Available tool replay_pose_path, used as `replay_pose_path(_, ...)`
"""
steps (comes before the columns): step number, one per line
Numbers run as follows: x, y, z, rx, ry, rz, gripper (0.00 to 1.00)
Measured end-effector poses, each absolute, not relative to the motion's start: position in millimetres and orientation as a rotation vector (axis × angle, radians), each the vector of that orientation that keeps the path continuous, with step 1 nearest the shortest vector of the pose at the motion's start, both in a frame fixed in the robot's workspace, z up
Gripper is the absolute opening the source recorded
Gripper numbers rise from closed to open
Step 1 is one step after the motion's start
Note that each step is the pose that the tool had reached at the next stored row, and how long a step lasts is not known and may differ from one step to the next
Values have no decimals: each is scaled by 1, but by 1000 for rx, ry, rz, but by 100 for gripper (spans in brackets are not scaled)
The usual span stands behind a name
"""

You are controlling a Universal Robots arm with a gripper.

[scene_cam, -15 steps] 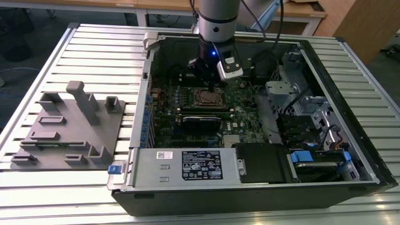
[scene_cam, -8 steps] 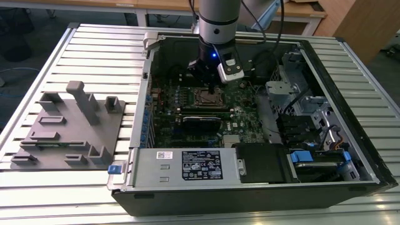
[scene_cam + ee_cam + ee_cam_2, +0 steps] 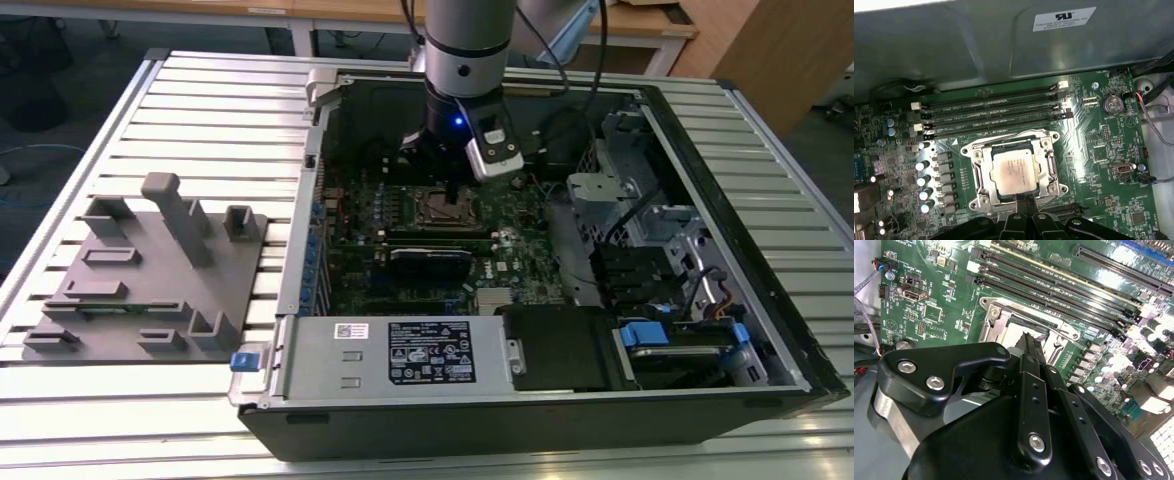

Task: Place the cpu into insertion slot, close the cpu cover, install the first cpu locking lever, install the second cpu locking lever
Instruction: 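Install the second cpu locking lever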

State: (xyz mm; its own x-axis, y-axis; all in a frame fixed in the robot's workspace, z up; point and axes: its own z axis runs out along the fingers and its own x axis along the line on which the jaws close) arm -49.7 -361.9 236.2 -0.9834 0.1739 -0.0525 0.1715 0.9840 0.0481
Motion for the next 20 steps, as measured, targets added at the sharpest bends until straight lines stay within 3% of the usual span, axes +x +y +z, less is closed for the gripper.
replay_pose_path(20,-54,-376,236,202,3078,69,10)
